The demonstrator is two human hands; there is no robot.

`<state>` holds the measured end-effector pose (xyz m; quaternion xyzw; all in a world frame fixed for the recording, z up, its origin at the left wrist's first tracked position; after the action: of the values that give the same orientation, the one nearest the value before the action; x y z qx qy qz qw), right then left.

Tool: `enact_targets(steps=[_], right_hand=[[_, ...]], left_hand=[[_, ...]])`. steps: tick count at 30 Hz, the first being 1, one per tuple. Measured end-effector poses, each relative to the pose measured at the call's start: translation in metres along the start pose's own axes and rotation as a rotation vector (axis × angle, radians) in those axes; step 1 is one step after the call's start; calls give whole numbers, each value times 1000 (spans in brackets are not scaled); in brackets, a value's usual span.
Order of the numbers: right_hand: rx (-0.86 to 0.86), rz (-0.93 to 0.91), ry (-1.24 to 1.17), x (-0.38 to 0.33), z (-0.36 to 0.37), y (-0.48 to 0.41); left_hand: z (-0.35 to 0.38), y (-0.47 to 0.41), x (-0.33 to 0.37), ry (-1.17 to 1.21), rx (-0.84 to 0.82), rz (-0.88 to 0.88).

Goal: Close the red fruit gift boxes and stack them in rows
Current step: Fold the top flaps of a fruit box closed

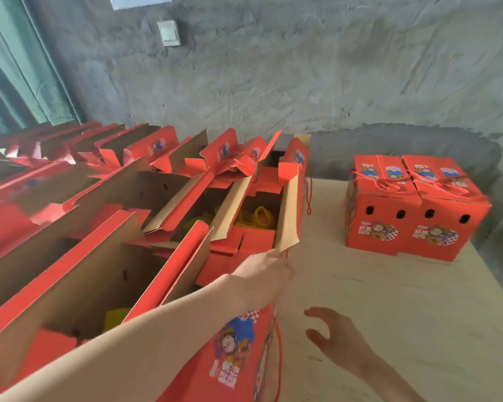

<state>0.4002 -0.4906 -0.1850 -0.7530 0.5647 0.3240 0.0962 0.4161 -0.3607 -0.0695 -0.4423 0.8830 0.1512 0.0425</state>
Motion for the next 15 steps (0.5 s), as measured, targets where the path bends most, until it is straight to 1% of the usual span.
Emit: enact_targets(steps=[2, 4, 6, 7, 11, 12, 14, 15], right_hand=[[-96, -56, -115, -30, 29, 41], [-210, -118, -155, -57, 57, 74], [-306, -70, -152, -74, 85, 98], [-287, -26, -148, -81, 93, 107], [-36, 112, -93, -90, 80, 118], [-20, 137, -83, -94, 79, 121], [-54, 171, -3, -106, 90, 127], [-33, 199, -5, -110, 97, 132]], left_hand=[[-11, 22, -7, 135, -7, -14], [-23, 52, -17, 243, 34, -25], [-36, 85, -30, 298, 106, -36], [-38, 105, -38, 314, 137, -46], [-40, 167, -60, 346, 205, -122], [-38, 184, -64, 340, 196, -135], [-36, 216, -71, 305, 194, -143], [-36, 232, -75, 292, 195, -145]])
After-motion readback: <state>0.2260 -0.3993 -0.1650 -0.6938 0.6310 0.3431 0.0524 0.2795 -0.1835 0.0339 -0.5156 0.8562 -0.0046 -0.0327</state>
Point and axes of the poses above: each hand's wrist, its own y-axis away from the middle knuckle, its own z-axis out of the palm, x = y × z, the point moved 6 cm from there along -y, towards the middle knuckle, and after that the axes turned 6 degrees about -x, right-handed, at the moved point
